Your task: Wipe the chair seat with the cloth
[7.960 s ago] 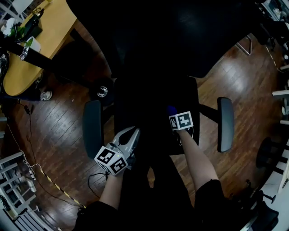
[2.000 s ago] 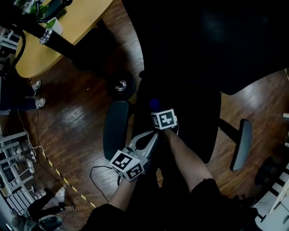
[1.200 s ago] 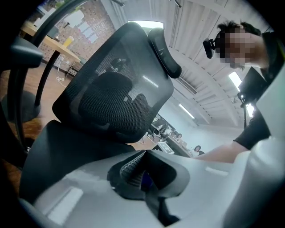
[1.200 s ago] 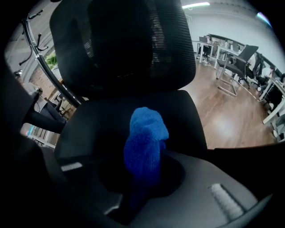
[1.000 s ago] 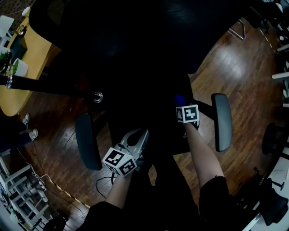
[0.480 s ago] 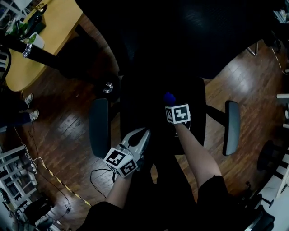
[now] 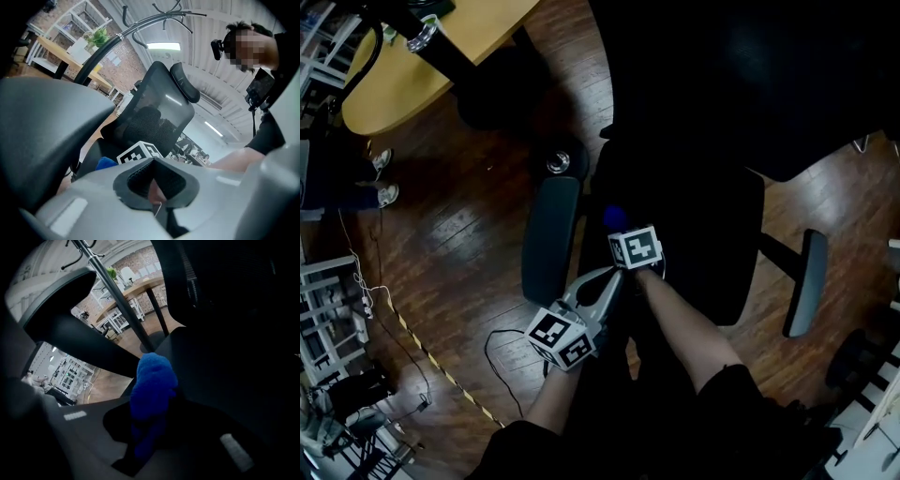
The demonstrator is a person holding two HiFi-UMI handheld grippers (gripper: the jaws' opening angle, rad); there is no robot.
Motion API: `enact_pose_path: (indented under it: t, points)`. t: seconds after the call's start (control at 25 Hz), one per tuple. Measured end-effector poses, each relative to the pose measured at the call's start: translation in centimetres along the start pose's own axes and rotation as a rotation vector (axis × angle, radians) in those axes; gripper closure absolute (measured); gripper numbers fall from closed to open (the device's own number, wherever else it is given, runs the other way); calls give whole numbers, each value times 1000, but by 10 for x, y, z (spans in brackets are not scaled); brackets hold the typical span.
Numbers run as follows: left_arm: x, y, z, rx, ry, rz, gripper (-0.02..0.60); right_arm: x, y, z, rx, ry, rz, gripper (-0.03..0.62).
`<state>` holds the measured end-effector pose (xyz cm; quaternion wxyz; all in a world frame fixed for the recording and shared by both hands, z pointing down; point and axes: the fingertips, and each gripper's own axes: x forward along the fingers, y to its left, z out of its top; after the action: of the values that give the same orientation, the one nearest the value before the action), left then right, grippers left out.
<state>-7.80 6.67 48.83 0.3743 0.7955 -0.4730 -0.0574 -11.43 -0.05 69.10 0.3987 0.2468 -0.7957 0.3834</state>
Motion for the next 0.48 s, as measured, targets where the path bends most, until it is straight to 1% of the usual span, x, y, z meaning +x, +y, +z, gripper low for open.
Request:
enact_pose_path:
  t: [0.12, 0.24, 0.48]
  points:
    - [-2, -1, -1, 14, 1, -6, 589, -2, -4, 0, -2, -15, 0, 554]
    - [3, -6, -6, 14, 14, -25, 589, -10, -22, -4, 13, -31, -37, 554]
    - [22, -20, -17, 27, 63, -74, 589, -48, -86, -30, 140, -50, -122, 554]
